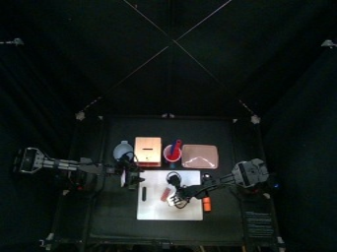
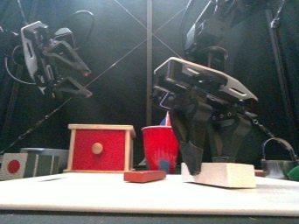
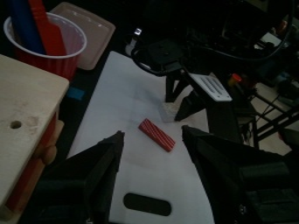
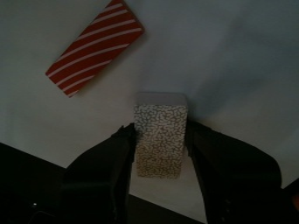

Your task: Put rice onto plate

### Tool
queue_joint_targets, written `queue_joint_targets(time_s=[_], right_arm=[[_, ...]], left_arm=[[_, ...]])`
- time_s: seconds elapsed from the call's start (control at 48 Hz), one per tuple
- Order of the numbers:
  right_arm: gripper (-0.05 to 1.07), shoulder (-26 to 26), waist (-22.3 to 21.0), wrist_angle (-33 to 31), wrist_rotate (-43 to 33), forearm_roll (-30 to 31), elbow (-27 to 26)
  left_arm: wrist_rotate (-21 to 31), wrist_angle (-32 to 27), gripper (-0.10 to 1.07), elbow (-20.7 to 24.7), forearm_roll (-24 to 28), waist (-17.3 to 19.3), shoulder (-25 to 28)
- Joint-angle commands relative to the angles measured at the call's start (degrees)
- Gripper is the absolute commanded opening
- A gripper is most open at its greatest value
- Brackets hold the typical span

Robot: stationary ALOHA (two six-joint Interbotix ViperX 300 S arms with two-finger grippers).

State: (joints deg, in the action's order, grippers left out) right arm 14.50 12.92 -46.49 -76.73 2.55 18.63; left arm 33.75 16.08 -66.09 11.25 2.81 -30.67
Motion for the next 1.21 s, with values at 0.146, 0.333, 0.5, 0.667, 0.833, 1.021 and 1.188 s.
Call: queue_joint_targets(time_s=[0.146, 0.333, 0.5, 0.667, 0.833, 1.021, 1.188], right_arm=[[0.64, -11.7, -3.2, -9.8, 0.3, 7.1, 2.1], [0.64, -19.1, -11.4, -14.0, 2.3, 15.2, 8.3], [0.64, -24.3, -21.8, -12.5, 9.3, 15.5, 13.6], [0.65, -26.0, -31.7, -6.8, 14.2, 14.9, 19.9], [0.67, -25.8, -38.9, 1.1, 15.6, 13.6, 26.7], [0.77, -25.8, -42.9, 8.3, 15.6, 11.3, 31.0], [0.94, -26.1, -43.6, 9.8, 15.6, 10.5, 31.2]], left_arm=[[0.1, 0.3, 0.91, 0.7, -0.2, 0.1, -0.1], [0.1, 0.3, 0.91, 0.8, -1.1, 0.1, -0.1], [0.2, 0.3, 0.91, 1.1, -1.9, -0.4, -0.1], [0.2, 0.3, 0.90, 1.1, -2.7, -0.4, -0.1], [0.2, 0.3, 0.90, 1.1, -2.8, -0.4, -0.1], [0.2, 0.3, 0.90, 1.0, -2.9, -0.4, -0.1], [0.1, 0.3, 0.90, 0.8, -2.9, -0.5, -0.1]])
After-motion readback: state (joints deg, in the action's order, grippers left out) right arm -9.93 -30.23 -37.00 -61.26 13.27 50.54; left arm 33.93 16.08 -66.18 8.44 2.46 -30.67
